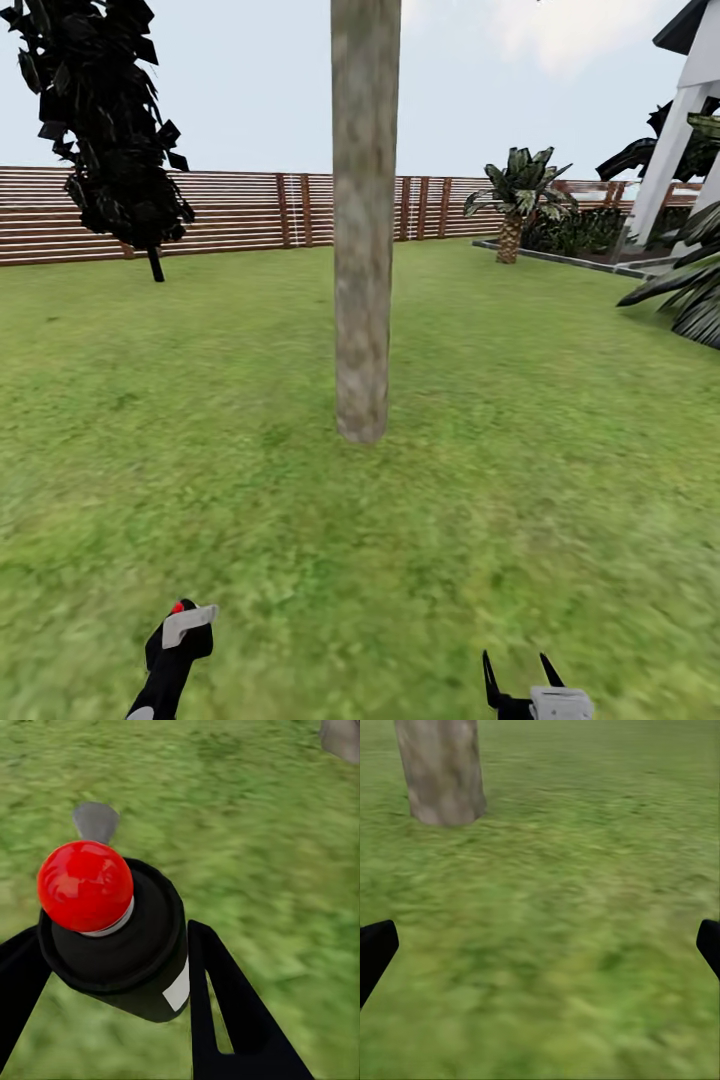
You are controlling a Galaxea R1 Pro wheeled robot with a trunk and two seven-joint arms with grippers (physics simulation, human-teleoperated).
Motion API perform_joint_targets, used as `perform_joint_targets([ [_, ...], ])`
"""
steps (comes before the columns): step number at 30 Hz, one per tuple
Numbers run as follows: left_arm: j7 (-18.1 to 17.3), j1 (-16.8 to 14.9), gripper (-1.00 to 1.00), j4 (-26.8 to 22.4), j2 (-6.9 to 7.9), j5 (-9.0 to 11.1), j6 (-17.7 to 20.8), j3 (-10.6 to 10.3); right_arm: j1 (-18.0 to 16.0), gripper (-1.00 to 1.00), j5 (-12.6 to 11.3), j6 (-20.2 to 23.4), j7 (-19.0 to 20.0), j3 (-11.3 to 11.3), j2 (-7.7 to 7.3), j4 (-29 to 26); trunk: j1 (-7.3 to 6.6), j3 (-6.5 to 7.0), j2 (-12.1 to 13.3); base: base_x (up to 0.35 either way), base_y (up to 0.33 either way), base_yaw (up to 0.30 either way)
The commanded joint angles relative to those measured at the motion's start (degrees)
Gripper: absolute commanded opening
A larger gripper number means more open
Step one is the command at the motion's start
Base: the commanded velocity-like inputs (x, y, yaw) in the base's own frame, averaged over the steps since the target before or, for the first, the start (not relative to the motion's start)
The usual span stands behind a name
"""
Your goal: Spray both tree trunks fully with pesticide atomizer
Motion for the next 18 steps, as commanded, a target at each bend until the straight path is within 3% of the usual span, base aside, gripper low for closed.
perform_joint_targets([
  [1,-0.03,-0.03,-1.00,0.03,-0.01,0.26,-0.17,-0.03,-0.03,1.00,0.32,-0.15,0.02,-0.31,0.00,0.03,0.02,-0.05,-0.02,0.338,0.000,0.000],
  [9,-0.03,-0.03,-1.00,0.03,-0.02,0.26,-0.17,-0.03,-0.03,1.00,0.32,-0.10,0.02,-0.31,-0.05,0.03,0.02,-0.05,-0.02,0.338,-0.016,0.000],
  [18,-0.03,-0.03,-1.00,0.03,0.41,0.26,-0.17,0.06,-0.03,1.00,0.32,-0.04,0.02,-0.31,-0.20,0.26,0.02,-0.05,-0.02,0.278,-0.156,0.000],
])
